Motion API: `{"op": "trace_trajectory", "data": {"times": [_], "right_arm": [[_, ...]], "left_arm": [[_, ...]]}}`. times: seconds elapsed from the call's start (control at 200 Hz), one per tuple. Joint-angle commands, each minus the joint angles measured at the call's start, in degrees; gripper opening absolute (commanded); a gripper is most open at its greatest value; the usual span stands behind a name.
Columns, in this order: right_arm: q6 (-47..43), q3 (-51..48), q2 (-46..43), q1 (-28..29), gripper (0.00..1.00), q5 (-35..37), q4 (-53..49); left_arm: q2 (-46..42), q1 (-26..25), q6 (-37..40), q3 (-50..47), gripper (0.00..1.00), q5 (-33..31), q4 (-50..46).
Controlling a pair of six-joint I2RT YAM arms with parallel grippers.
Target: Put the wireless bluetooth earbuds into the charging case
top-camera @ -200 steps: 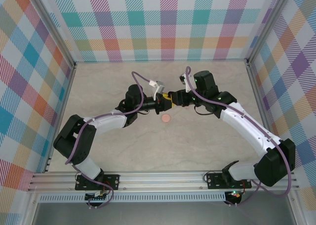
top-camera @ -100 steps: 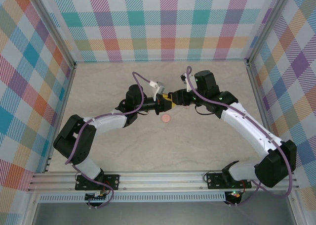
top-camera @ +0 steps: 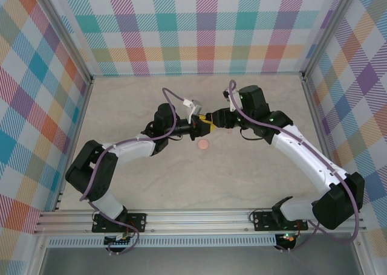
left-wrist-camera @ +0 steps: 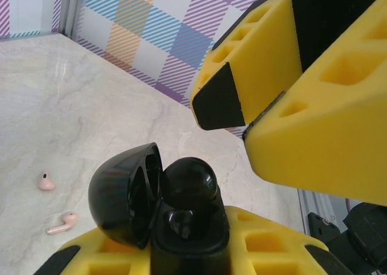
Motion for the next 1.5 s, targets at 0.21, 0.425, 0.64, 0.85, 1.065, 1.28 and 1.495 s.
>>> {"op": "trace_trajectory", "data": {"times": [0.21,0.425,0.64,0.85,1.065,1.28,1.495], "right_arm": [[-0.49,2.92,1.39,0.32,0.46,-0.71,-2.21],[-0.79,3.79,2.88,0.31,0.47,-2.08,-3.27],[0.1,4.2,3.77,0.31,0.47,0.92,-4.49],[0.82,5.79,4.89,0.31,0.49,1.88,-6.61],[0.74,6.62,4.68,0.29,0.52,0.1,-7.17],[2.5,6.12,1.21,0.22,0.53,4.75,-6.3],[6.77,5.93,-0.12,-3.27,0.53,12.01,-8.92]], "left_arm": [[-2.28,-0.08,1.87,1.52,0.04,1.81,-0.29],[-2.28,-0.08,1.95,1.69,0.04,2.53,-0.35],[-2.55,-0.08,2.11,1.67,0.04,3.15,-0.34],[-2.94,-0.3,2.96,1.76,0.04,3.28,-0.94],[-3.34,-0.65,4.33,2.06,0.04,2.52,-2.94],[-3.81,-0.59,4.27,1.83,0.04,-0.19,-4.14],[-6.51,-0.61,6.79,1.52,0.04,-0.11,-8.88]]}}
